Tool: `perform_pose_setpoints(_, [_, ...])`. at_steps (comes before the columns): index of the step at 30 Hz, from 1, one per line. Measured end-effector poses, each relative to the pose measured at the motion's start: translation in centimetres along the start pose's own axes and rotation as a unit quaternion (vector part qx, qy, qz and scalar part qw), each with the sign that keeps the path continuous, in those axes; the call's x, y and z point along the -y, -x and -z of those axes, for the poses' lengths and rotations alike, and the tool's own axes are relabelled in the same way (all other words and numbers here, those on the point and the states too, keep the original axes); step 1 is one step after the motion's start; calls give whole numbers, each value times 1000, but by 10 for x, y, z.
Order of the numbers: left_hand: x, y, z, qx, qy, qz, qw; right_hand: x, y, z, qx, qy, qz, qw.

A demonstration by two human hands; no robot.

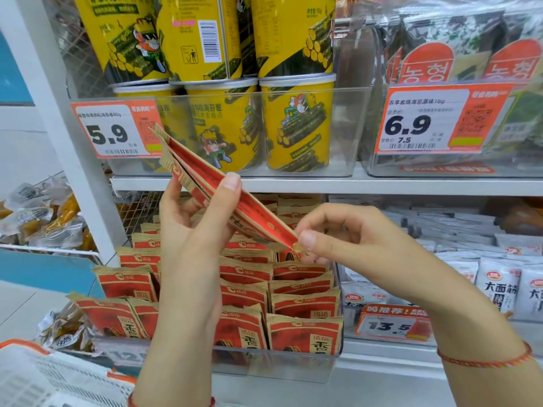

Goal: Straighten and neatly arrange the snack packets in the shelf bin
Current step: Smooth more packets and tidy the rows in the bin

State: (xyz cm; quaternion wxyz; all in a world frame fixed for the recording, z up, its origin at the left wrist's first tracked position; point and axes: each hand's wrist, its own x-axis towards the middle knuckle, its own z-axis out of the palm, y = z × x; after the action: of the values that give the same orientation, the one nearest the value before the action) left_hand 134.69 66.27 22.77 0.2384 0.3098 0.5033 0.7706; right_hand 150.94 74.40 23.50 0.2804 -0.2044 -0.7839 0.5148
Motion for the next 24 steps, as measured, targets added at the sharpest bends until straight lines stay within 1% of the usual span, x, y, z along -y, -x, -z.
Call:
perform_pose_setpoints(5, [1, 0, 0, -4, -16, -4, 1000, 1, 1, -1, -4, 22, 10, 1000])
perform_pose_setpoints(11, [3, -3, 4, 4, -31, -12, 999, 0, 2, -2, -34, 120, 28, 992])
perform_pose_setpoints(13, [4, -3, 5, 10, -28, -6, 1000, 0, 2, -2, -38, 137, 32, 989])
perform_pose_setpoints(24, [5, -5, 6, 37, -22, 18, 999, 1, 5, 1, -22, 85, 41, 995])
